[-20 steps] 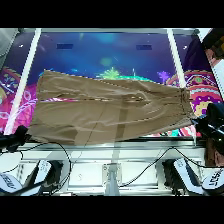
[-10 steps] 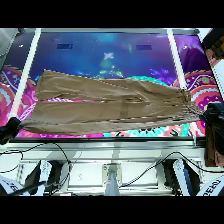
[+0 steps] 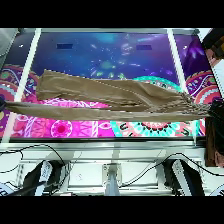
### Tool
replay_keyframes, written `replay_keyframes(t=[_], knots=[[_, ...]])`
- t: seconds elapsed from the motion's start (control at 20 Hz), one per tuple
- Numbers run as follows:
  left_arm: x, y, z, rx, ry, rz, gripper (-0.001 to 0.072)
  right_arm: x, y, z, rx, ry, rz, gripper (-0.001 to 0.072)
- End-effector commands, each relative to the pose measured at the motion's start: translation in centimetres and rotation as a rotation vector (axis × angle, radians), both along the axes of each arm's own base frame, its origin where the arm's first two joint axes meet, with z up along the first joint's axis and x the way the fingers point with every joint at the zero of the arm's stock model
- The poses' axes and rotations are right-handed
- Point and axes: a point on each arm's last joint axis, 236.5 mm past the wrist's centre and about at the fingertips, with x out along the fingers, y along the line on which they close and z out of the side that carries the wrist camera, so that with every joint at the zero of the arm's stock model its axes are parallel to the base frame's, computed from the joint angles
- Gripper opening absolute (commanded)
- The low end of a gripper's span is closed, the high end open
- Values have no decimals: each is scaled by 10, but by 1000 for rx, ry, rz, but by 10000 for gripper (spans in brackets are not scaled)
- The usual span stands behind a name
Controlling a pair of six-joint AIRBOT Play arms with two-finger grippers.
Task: Fold the clothes and pants, and hang the long-sleeved shirts on hangers.
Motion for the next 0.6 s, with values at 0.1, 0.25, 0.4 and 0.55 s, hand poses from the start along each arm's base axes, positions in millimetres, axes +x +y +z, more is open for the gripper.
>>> replay_keyframes(t=[0.1, 0.25, 0.4, 0.55], knots=[[2, -1, 22, 38, -9, -18, 9, -22, 10, 20, 4, 73, 20, 33], [2, -1, 23, 39, -11, -18, 9, -21, 11, 20, 10, 72, 22, 33], [9, 2, 30, 47, -49, 2, 9, -15, 23, 23, 61, 42, 21, 33], [21, 3, 56, 109, -110, -16, 9, -19, 31, 21, 88, 66, 41, 33]])
